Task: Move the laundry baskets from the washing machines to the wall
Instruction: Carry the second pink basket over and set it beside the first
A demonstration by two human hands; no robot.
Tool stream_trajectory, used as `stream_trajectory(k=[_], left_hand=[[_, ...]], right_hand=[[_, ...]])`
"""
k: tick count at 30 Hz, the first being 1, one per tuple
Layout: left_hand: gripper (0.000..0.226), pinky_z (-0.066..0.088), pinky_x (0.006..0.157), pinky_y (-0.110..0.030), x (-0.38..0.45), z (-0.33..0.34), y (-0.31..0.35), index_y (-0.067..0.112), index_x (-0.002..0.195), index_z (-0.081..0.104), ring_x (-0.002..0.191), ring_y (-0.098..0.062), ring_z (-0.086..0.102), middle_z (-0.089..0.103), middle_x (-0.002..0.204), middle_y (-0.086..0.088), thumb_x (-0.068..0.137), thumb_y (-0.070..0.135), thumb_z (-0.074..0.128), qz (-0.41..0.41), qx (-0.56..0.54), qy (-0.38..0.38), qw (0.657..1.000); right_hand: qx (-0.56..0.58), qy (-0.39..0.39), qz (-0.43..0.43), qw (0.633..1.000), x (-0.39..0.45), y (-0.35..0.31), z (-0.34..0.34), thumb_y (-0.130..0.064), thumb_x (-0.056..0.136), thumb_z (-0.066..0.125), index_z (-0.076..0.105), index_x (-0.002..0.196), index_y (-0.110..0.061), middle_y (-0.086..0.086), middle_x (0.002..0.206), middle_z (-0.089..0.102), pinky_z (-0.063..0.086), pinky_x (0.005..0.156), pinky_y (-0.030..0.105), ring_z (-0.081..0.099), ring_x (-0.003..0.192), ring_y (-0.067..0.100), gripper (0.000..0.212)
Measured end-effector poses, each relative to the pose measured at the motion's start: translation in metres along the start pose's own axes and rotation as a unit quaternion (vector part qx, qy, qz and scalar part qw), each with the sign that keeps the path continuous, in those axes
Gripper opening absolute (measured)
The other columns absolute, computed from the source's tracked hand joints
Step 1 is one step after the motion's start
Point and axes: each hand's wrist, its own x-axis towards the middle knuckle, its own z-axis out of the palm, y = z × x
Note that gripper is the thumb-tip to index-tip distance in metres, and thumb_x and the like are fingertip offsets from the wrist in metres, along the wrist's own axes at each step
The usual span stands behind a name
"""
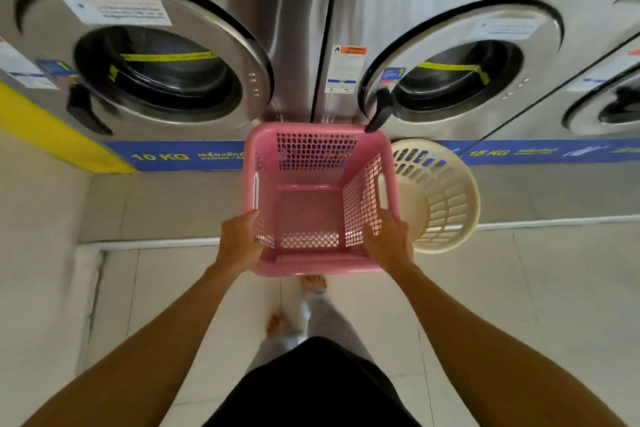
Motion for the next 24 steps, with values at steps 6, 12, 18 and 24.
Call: stream_trajectory(k=[6, 12, 18, 24], left_hand=[[0.075, 0.048, 0.079, -0.041, 0.054, 0.024, -0.011, 0.011, 0.14, 0.051, 0.086, -0.033, 0.063, 0.062, 0.092, -0.013, 0.066, 0.0, 0.057, -0.024, 0.079, 0.046, 0.996], [0.087, 0.04, 0.102, -0.056, 0.115, 0.064, -0.016, 0.044, 0.156, 0.009, 0.122, -0.048, 0.043, 0.034, 0.139, -0.026, 0.09, 0.012, 0.057, -0.165, 0.005, 0.039, 0.985], [0.088, 0.049, 0.066, -0.032, 0.131, 0.064, -0.03, 0.047, 0.155, 0.009, 0.074, -0.027, 0.049, 0.04, 0.114, -0.023, 0.093, 0.002, 0.051, -0.165, -0.005, 0.048, 0.985], [0.099, 0.043, 0.063, -0.031, 0.082, 0.05, -0.054, 0.049, 0.155, 0.008, 0.058, -0.019, 0.041, 0.051, 0.088, -0.023, 0.083, -0.002, 0.054, -0.205, -0.003, 0.054, 0.977]], right_hand=[[0.006, 0.014, -0.018, 1.0, 0.079, 0.004, 0.013, -0.027, 0.089, 0.053, 0.063, 0.131, -0.004, 0.018, 0.129, 0.067, 0.039, 0.107, 0.042, 0.058, 0.12, 0.038, 0.049], [-0.047, 0.039, 0.019, 0.998, 0.143, 0.041, 0.044, -0.025, 0.088, 0.057, 0.04, 0.15, -0.019, 0.017, 0.145, 0.049, 0.038, 0.106, 0.053, 0.046, 0.13, 0.039, 0.065], [-0.023, 0.012, -0.02, 0.999, 0.165, 0.062, 0.055, 0.006, 0.094, 0.046, 0.023, 0.161, -0.03, 0.02, 0.114, 0.058, 0.043, 0.07, 0.039, 0.051, 0.089, 0.026, 0.08], [-0.081, -0.044, -0.06, 0.994, 0.136, 0.042, 0.038, -0.003, 0.099, 0.05, 0.019, 0.162, -0.03, 0.023, 0.118, 0.054, 0.055, 0.074, 0.05, 0.063, 0.094, 0.042, 0.076]])
